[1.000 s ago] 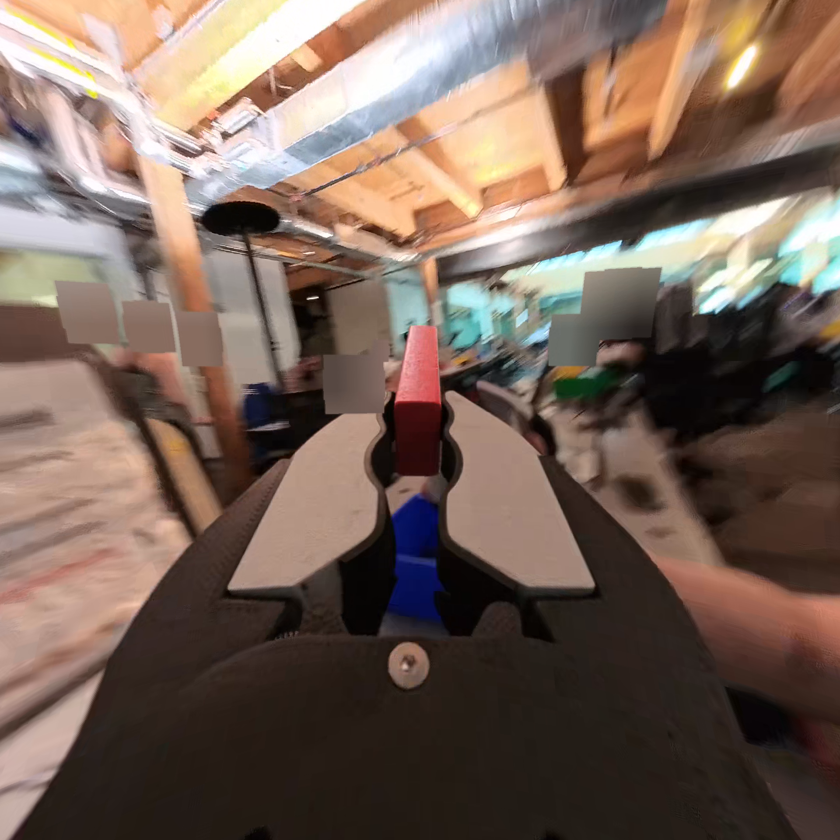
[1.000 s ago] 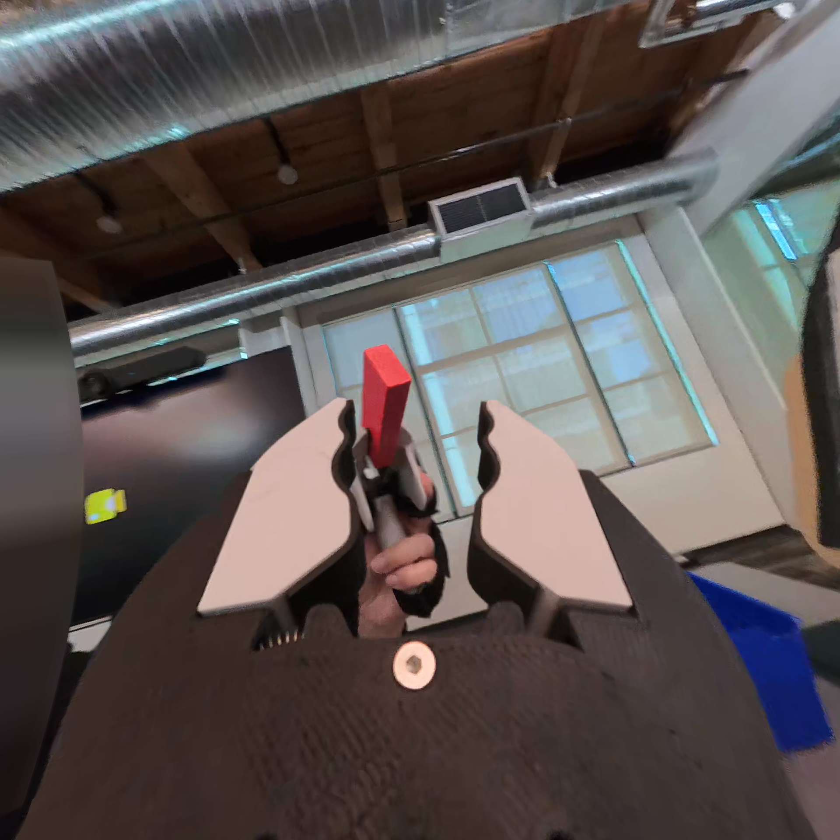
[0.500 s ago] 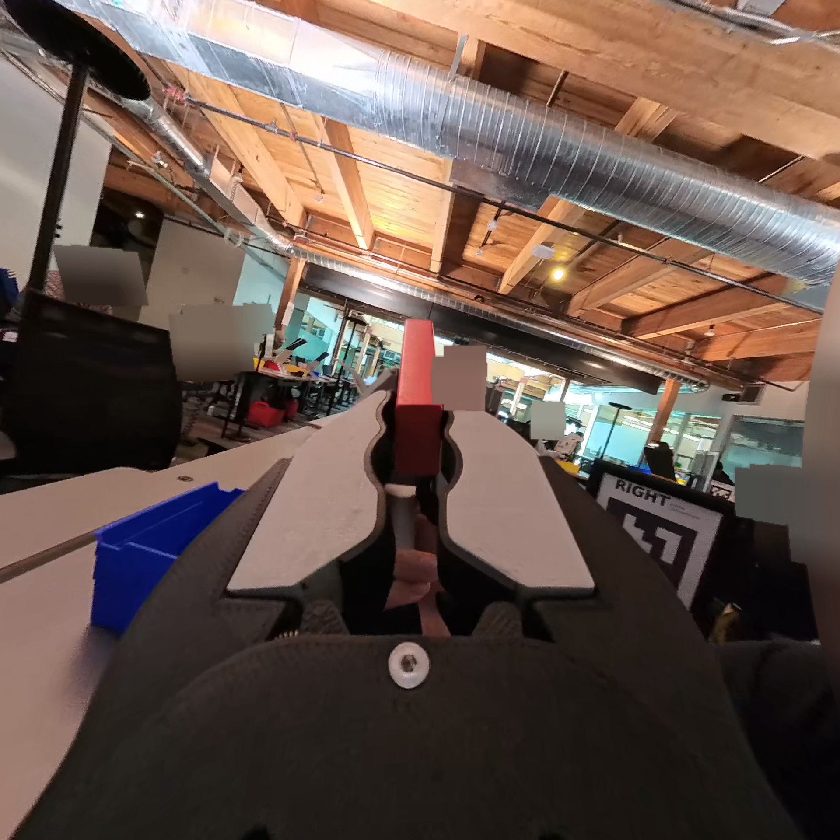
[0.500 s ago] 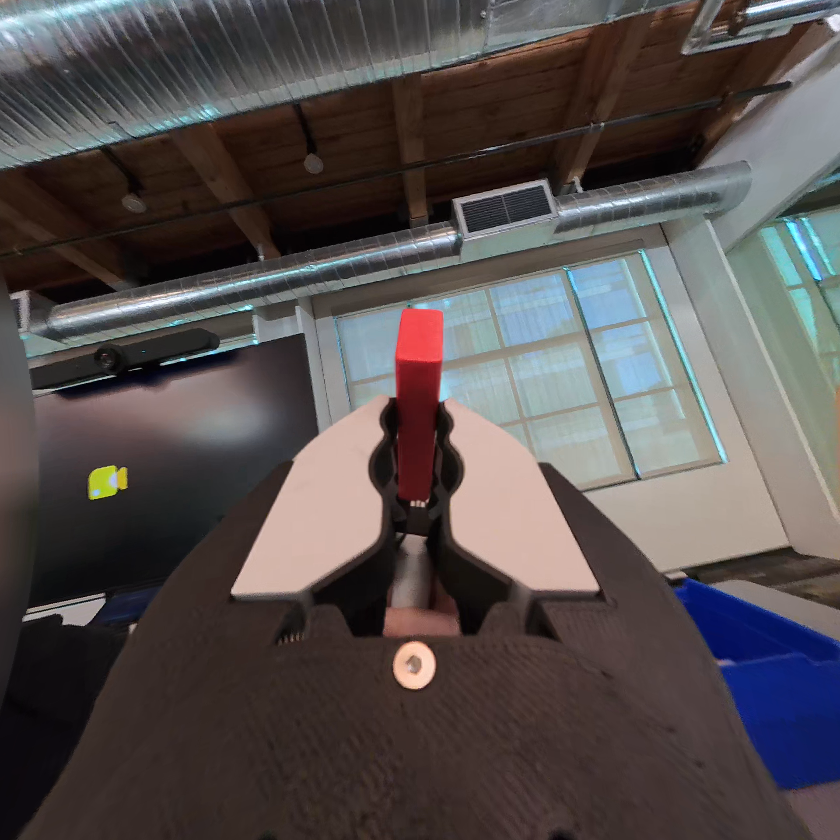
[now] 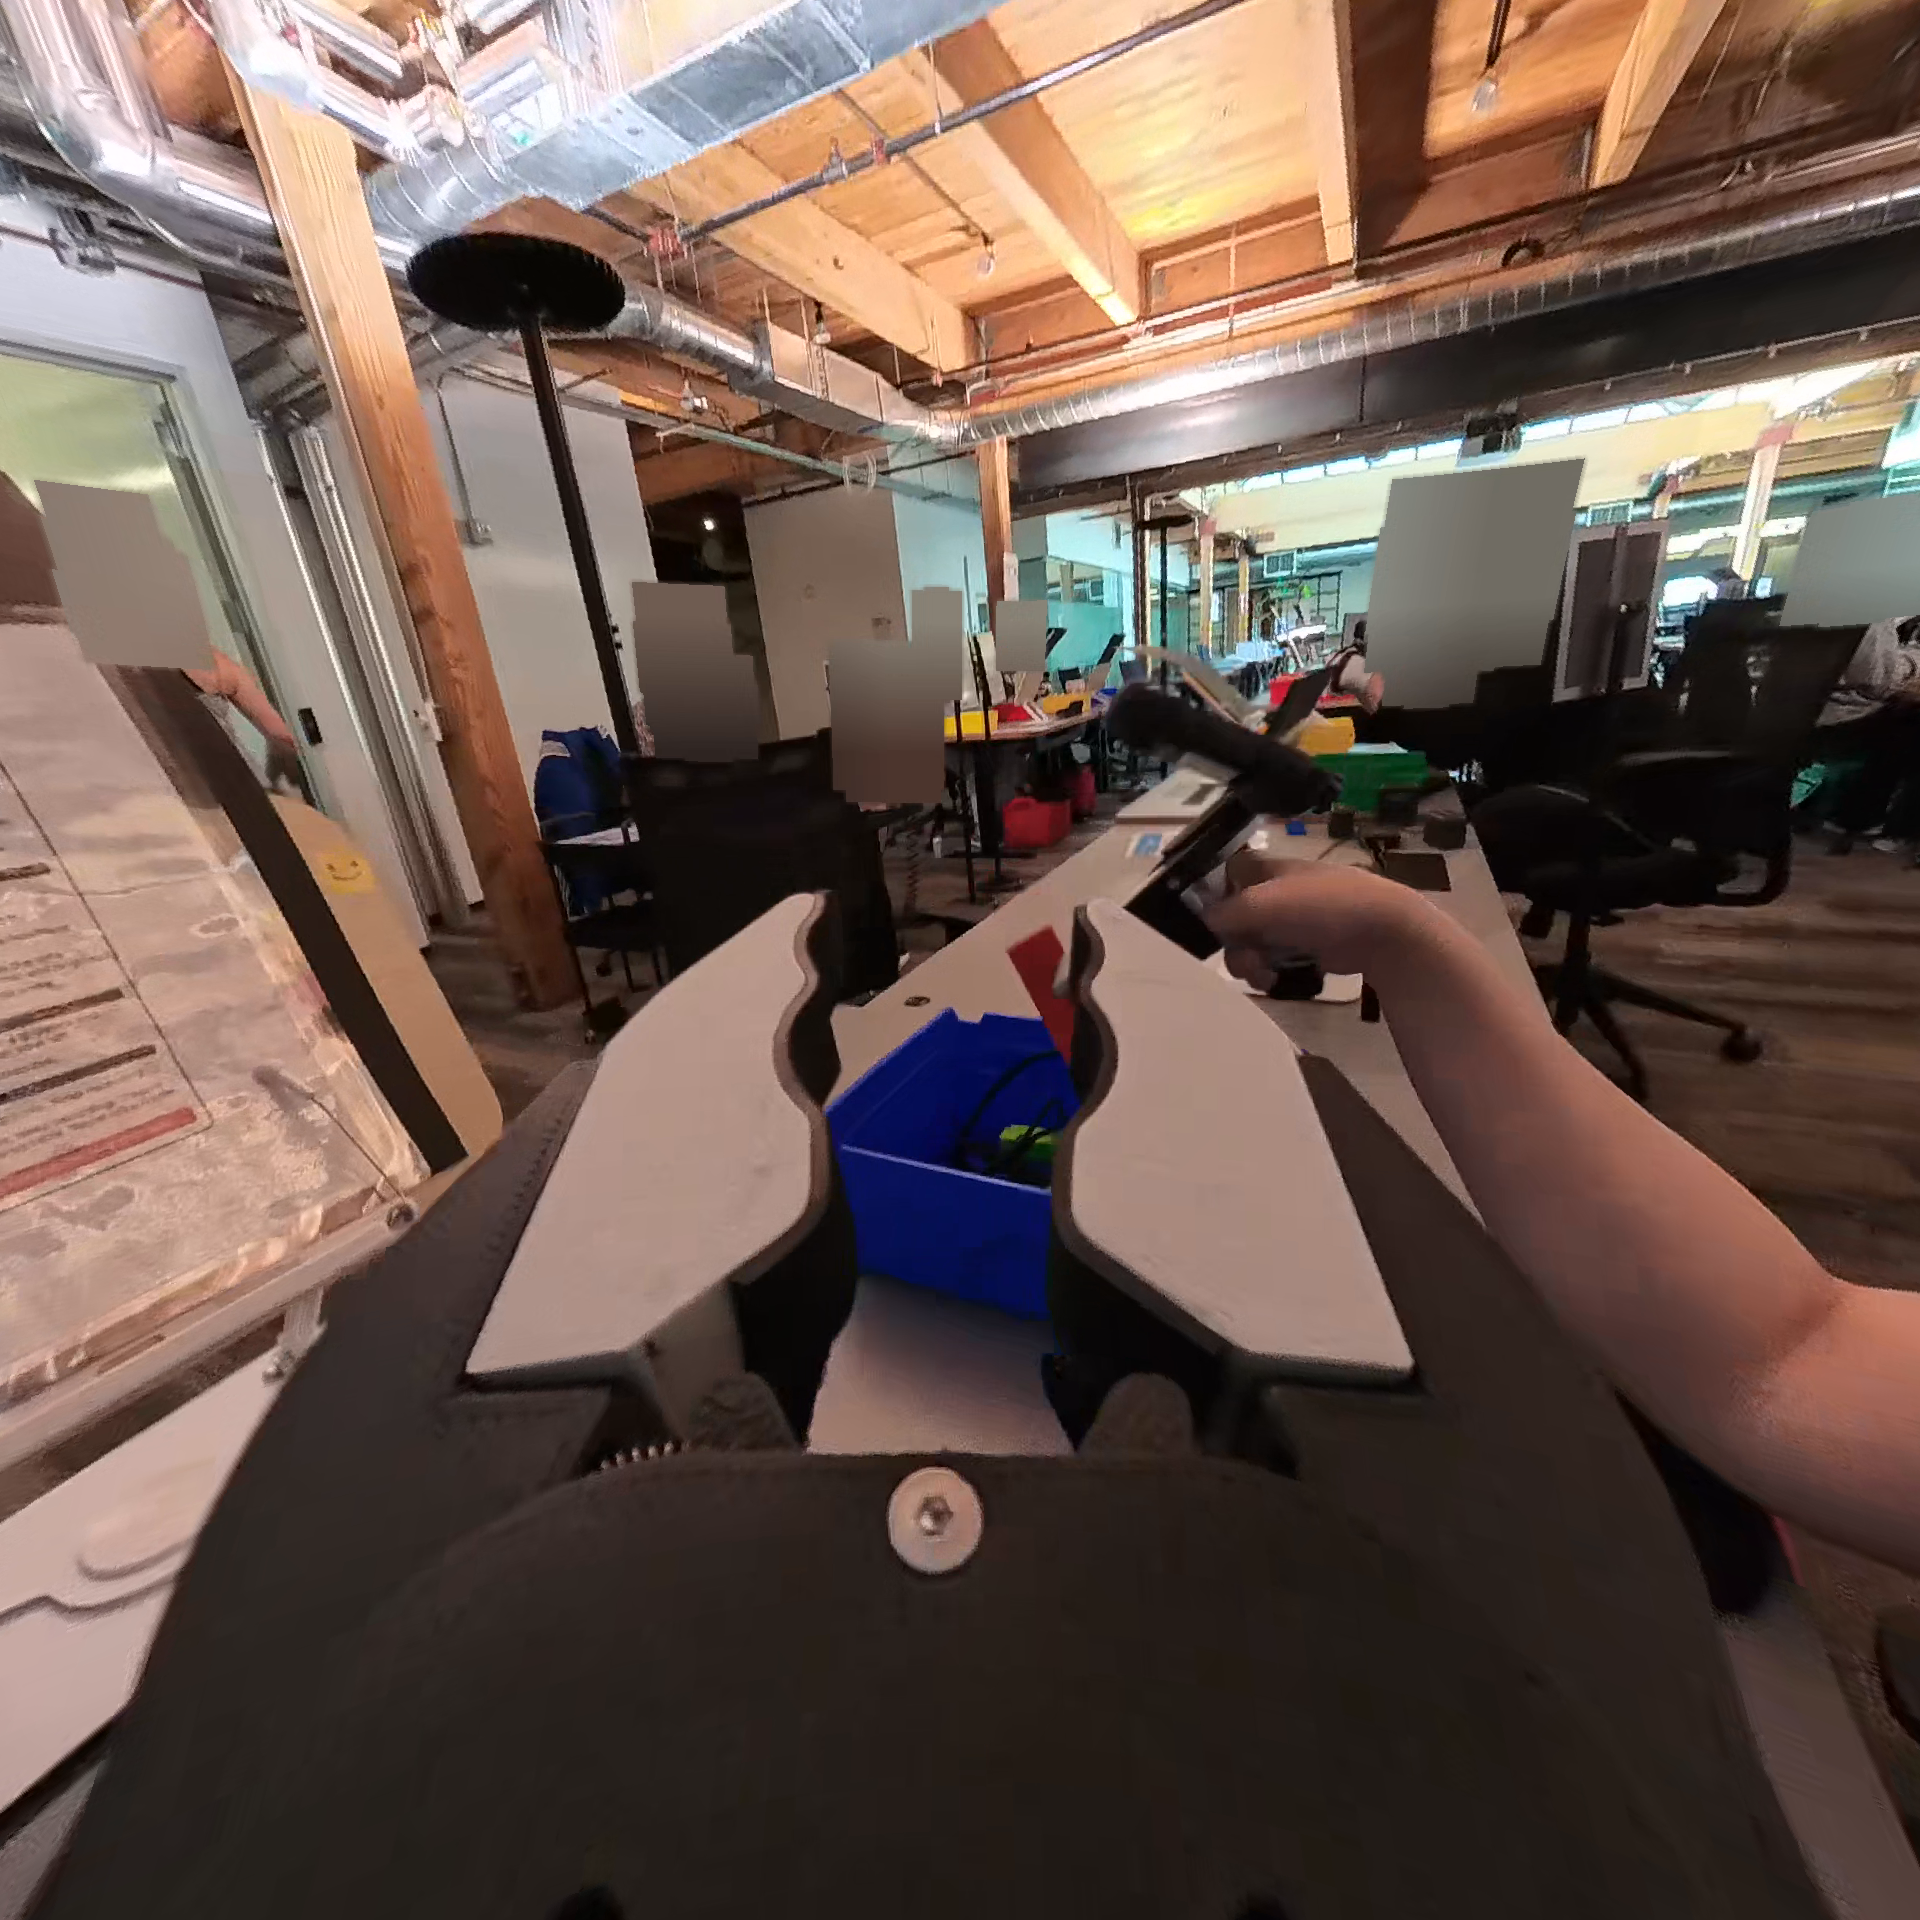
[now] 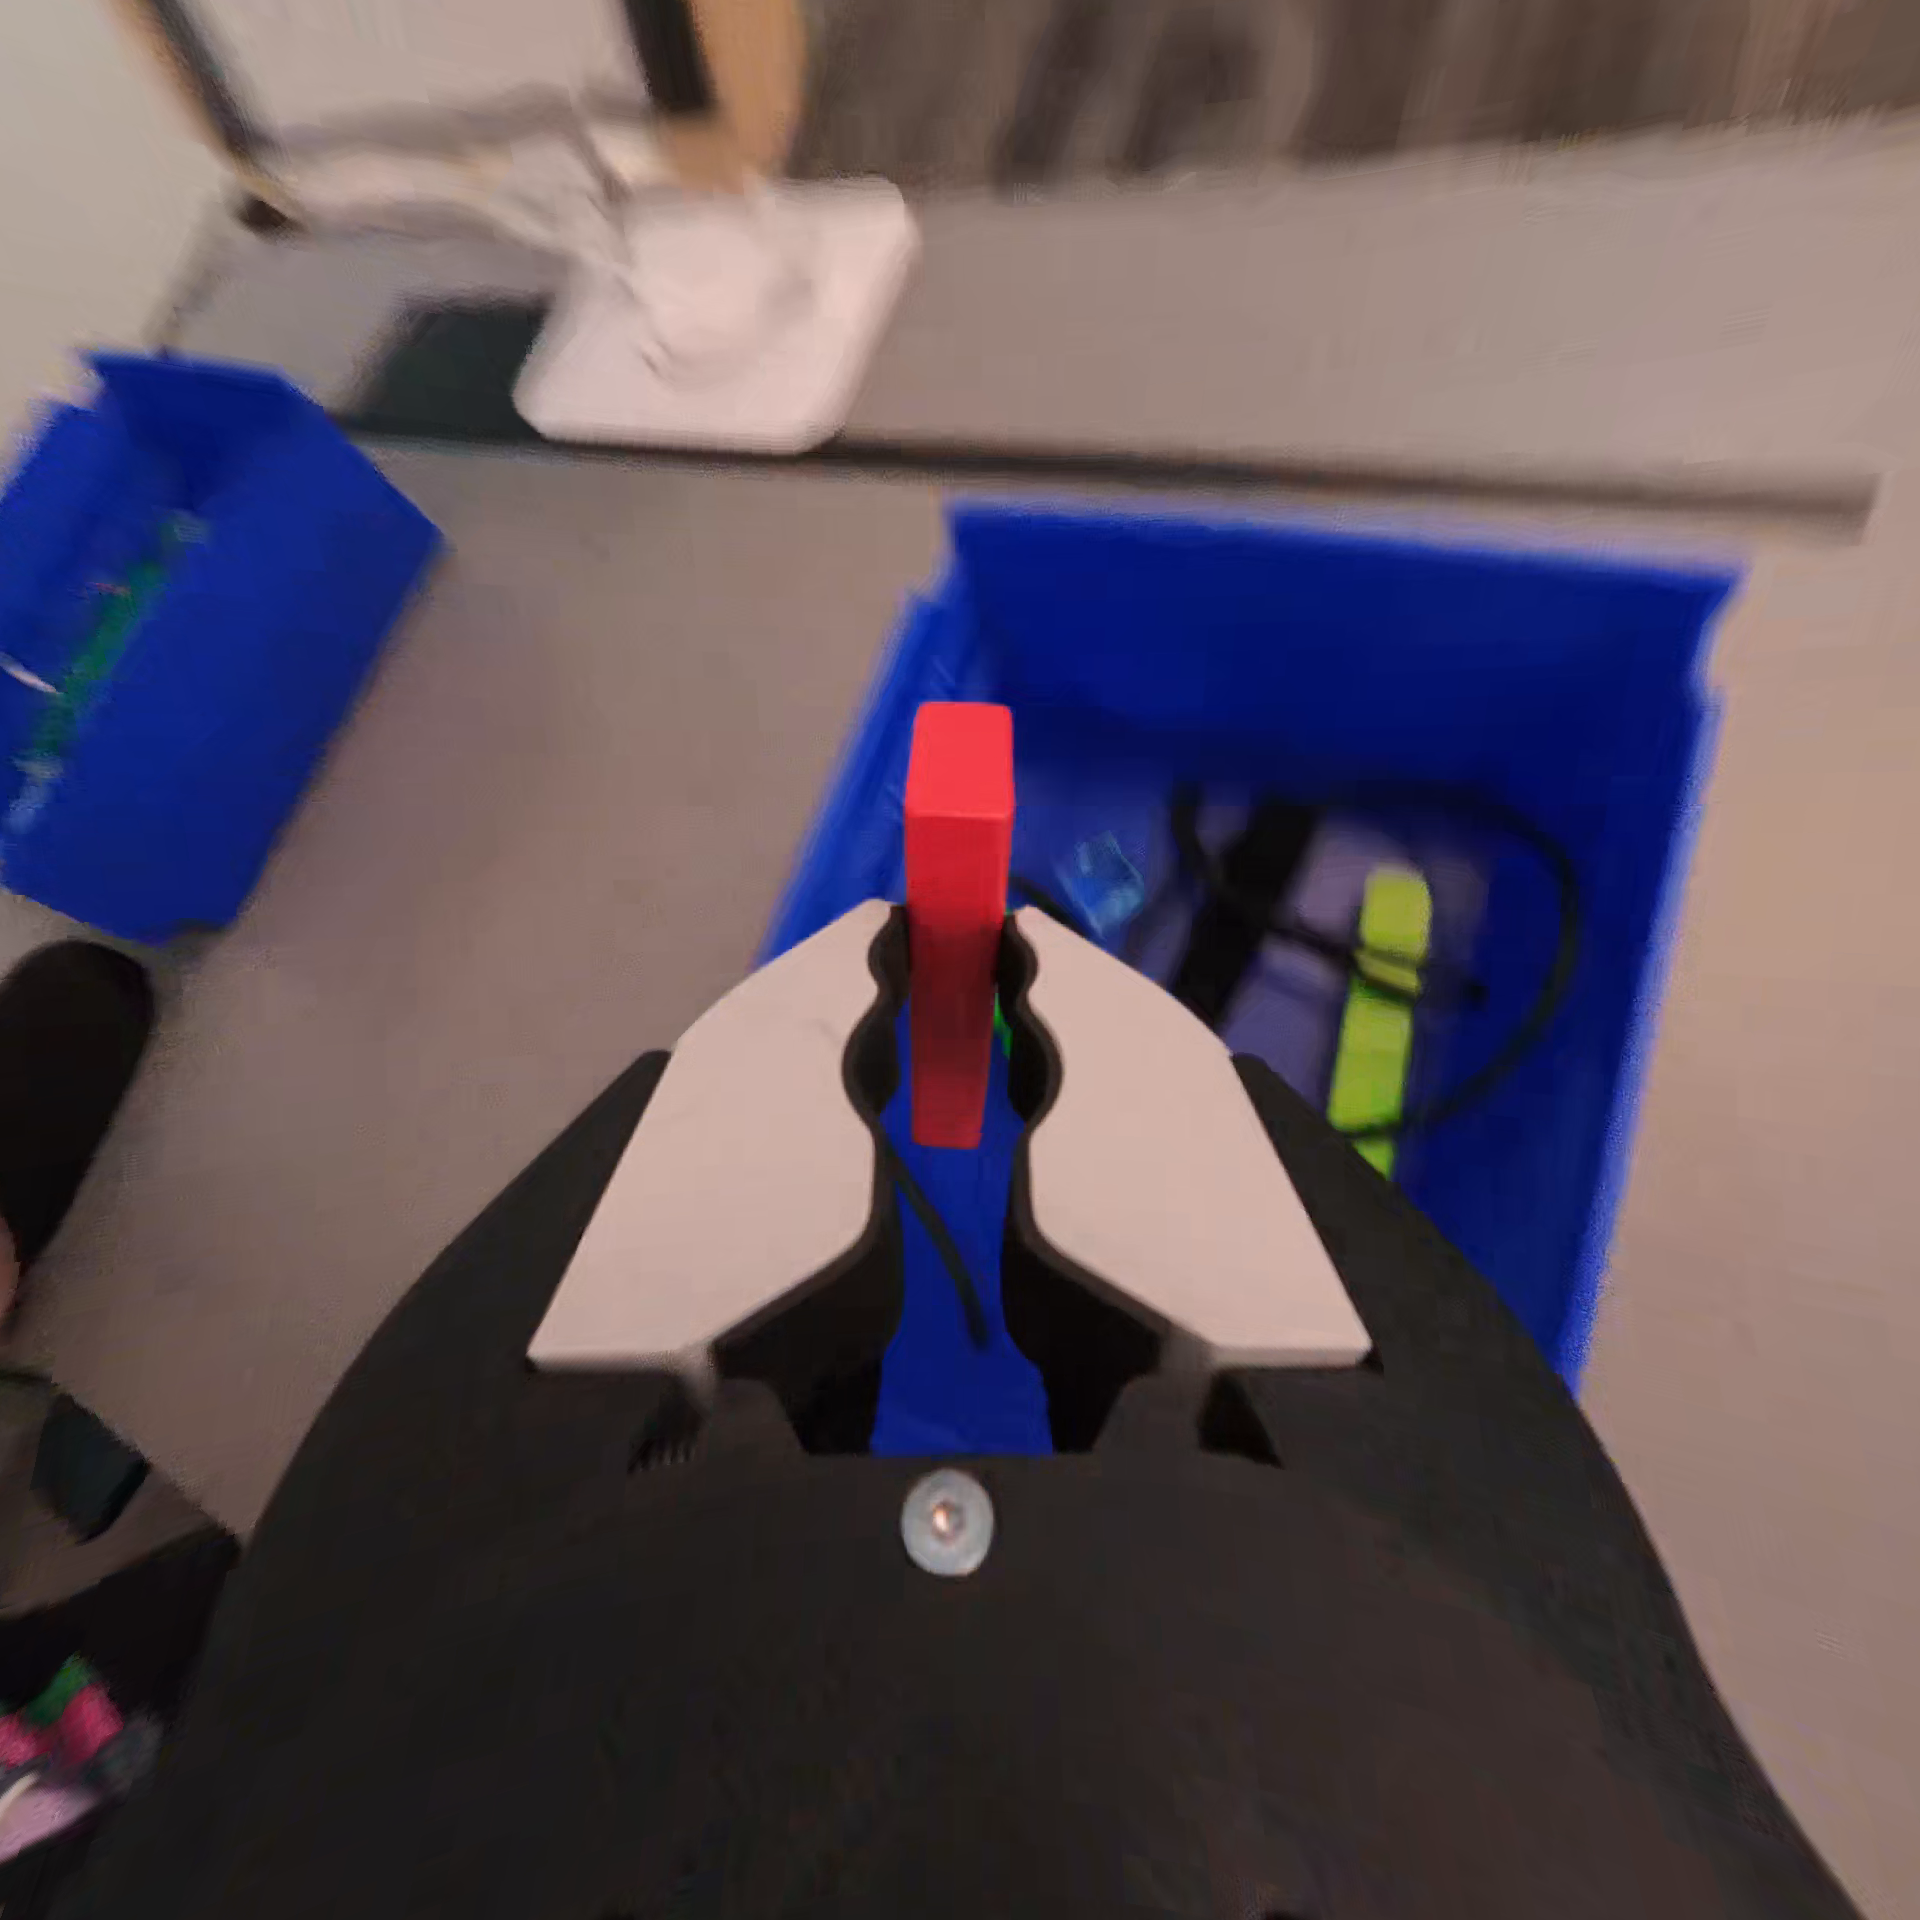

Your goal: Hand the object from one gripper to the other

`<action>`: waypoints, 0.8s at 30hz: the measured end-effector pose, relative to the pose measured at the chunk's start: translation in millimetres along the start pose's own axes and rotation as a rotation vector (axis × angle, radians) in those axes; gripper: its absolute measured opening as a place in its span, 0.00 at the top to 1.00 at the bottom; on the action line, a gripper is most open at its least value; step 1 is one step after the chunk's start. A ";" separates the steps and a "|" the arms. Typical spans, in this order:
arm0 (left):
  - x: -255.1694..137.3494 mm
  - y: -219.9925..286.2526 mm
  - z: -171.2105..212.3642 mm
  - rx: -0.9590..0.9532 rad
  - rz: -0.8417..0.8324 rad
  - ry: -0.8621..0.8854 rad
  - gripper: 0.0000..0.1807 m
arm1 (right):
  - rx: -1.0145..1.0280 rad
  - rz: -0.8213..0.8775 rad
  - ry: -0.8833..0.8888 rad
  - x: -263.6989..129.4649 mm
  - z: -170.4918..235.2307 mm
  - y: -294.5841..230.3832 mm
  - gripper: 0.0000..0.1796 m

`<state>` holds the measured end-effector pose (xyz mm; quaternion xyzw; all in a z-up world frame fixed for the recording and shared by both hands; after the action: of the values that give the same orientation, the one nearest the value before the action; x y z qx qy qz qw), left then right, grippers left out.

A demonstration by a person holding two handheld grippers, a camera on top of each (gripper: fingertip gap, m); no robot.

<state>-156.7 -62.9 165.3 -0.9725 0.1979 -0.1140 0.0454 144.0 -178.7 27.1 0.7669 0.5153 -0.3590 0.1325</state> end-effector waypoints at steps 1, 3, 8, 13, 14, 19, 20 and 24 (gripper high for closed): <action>-1.1 -1.7 1.3 -0.011 0.002 -0.014 0.77 | 0.029 0.029 -0.099 12.7 15.2 15.2 0.90; -3.4 -4.3 3.4 -0.015 0.006 -0.042 0.77 | 0.061 0.061 -0.253 36.4 42.1 37.3 0.90; -2.6 2.9 10.8 -0.005 0.073 -0.123 0.75 | 0.065 0.173 -0.476 76.8 84.3 69.8 0.90; -1.4 1.1 26.2 0.047 0.052 -0.251 0.74 | 0.025 0.233 -0.550 94.5 97.1 76.8 0.89; -1.8 0.1 25.9 0.048 0.044 -0.252 0.74 | 0.029 0.232 -0.535 95.5 94.9 76.1 0.89; -10.1 -0.1 3.8 0.009 0.051 -0.145 0.75 | -0.018 0.317 -0.381 65.5 62.9 73.1 0.83; -15.4 -4.2 0.8 0.023 0.029 -0.156 0.74 | -0.038 0.319 -0.326 53.8 52.2 67.3 0.82; -53.2 -30.8 -8.3 0.080 -0.108 -0.264 0.70 | -0.172 0.325 -0.002 -3.5 0.0 32.3 0.80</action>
<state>-194.8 -14.0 166.6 -0.9857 0.1330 0.0047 0.1035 171.8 -195.1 24.1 0.8256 0.4131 -0.2882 0.2542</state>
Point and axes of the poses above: each gripper's, where its closed fingertips meet, x out along the fingers, z out of its underside, y = z × x across the jaws, the point moved 2 cm from there along -x, back along the fingers, and after that the axes turned 11 degrees about z, right-handed, at the moved point
